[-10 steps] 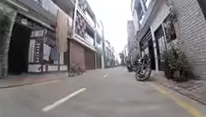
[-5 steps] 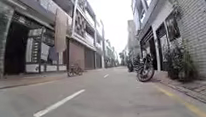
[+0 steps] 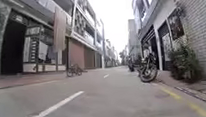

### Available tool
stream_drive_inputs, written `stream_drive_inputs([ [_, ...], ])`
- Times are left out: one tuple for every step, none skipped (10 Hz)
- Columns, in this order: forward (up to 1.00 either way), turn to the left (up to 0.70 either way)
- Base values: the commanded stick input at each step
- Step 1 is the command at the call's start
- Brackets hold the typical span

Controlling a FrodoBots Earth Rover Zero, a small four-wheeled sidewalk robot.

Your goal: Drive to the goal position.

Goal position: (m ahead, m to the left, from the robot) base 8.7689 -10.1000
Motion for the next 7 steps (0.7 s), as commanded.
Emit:
stream_drive_inputs([
  [0.46,0.00],
  [0.46,0.00],
  [0.46,0.00],
  [0.46,0.01],
  [0.46,0.03],
  [0.46,0.05],
  [0.46,0.25],
])
